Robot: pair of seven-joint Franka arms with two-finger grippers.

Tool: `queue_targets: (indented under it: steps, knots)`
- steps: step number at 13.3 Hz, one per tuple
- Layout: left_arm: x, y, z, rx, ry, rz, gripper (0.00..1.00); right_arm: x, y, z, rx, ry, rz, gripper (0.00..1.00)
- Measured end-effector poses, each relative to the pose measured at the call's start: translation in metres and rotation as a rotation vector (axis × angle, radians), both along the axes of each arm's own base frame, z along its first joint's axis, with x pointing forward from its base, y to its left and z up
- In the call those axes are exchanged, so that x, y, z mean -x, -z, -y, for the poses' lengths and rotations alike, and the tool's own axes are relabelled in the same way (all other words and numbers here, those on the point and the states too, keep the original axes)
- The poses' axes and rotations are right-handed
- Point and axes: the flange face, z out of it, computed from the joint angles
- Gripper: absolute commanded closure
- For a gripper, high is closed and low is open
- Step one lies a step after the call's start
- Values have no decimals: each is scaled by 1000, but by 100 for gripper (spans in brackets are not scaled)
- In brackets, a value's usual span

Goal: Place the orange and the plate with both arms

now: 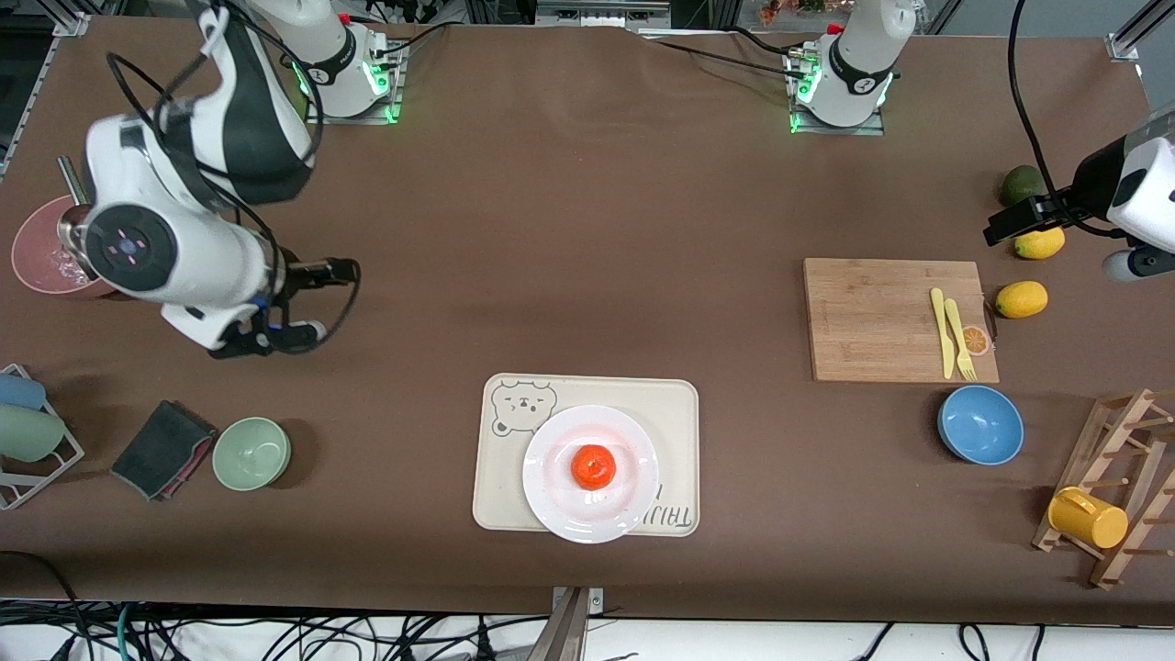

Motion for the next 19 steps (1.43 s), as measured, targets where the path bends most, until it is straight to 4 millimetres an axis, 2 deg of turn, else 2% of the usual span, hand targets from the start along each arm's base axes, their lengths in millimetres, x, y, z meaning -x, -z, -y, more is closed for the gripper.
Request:
queue_targets:
  steps: [2,4,6,8,11,14,16,19]
  knots:
    - [0,0,3,5,5,1,0,19,-22,45,-12,17,19,0]
    - [-2,2,10,45,7,8,0,32,-62,82,-21,50,68,0]
    - [-8,7,14,59,9,19,0,42,-98,101,-24,78,104,0]
    - [-12,13,24,62,24,18,0,45,-118,109,-25,94,134,0]
    - [-15,17,31,62,34,20,0,41,-120,134,-23,142,153,0]
    - [-15,17,30,62,31,20,0,39,-120,141,-22,156,158,0]
    - [-15,18,24,62,21,19,0,39,-120,141,-21,158,158,0]
    - [-16,18,1,61,-17,20,0,39,-120,141,-21,159,158,0]
